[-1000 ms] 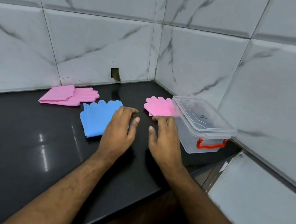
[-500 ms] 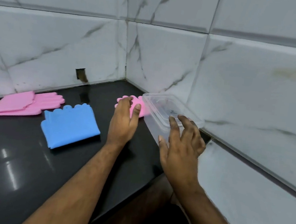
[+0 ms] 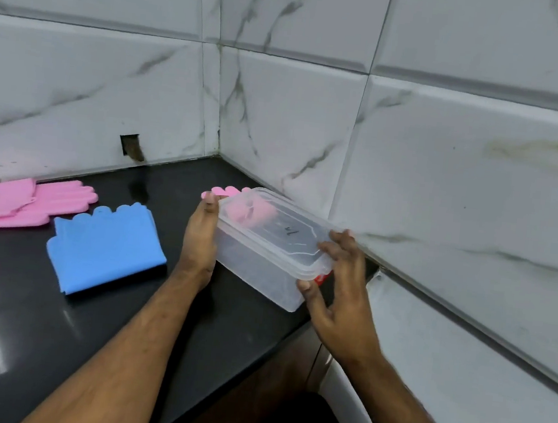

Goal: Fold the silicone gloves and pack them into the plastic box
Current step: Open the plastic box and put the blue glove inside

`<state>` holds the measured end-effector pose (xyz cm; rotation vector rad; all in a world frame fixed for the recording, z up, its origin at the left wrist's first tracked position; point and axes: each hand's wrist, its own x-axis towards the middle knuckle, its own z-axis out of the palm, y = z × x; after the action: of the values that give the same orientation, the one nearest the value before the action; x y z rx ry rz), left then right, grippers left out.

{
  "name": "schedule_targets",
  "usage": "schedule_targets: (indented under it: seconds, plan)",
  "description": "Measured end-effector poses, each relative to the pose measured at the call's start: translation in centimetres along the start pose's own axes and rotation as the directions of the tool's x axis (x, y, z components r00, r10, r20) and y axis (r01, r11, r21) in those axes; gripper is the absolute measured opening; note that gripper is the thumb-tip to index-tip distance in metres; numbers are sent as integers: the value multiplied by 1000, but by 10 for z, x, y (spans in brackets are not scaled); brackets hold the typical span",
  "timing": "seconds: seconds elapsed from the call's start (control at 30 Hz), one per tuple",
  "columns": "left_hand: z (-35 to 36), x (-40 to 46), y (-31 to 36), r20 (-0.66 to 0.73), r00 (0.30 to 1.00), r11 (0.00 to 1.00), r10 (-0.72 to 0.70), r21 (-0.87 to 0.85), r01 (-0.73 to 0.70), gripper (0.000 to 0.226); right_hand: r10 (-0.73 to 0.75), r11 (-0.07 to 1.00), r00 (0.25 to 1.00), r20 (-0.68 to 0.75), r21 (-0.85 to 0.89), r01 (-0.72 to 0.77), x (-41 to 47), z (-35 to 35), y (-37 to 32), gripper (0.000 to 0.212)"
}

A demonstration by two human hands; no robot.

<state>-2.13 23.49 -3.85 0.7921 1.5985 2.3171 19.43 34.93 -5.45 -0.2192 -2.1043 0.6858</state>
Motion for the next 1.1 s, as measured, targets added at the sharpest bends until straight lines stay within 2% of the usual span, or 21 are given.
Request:
schedule_targets:
  seconds: [0.1, 0.2, 0.27, 0.33, 0.47, 0.63, 0.73, 0.87, 1.1]
  plan:
    - [-11, -24, 9, 81, 993, 955, 89, 277, -108, 60, 126, 990, 979, -161, 85, -114, -11, 13, 8, 70]
    - [-20, -40, 17, 150, 985, 918, 83, 373, -134, 57, 295, 906, 948, -120, 351, -237, -17, 27, 11, 81]
    - [-24, -47, 22, 122, 991, 909, 56, 405, -101, 54, 337, 870, 937, -95, 412, -271, -18, 32, 12, 86]
    - [-27, -48, 27, 106, 993, 906, 49, 415, -89, 60, 337, 873, 936, -104, 407, -269, -16, 35, 14, 82]
    - [-28, -45, 30, 193, 977, 889, 88, 426, -165, 67, 325, 875, 935, -144, 421, -240, -11, 32, 13, 78]
    - [-21, -44, 31, 153, 982, 836, 110, 519, -175, 67, 313, 901, 937, -153, 359, -243, -8, 25, 12, 75]
    - [-18, -45, 33, 145, 980, 824, 138, 533, -195, 61, 309, 915, 936, -168, 323, -244, -8, 24, 13, 76]
    - [-20, -46, 30, 89, 991, 823, 98, 553, -131, 67, 316, 916, 937, -148, 306, -261, -9, 23, 12, 79]
    - [-20, -49, 31, 104, 991, 856, 89, 501, -130, 64, 361, 882, 924, -127, 367, -294, -6, 16, 3, 92]
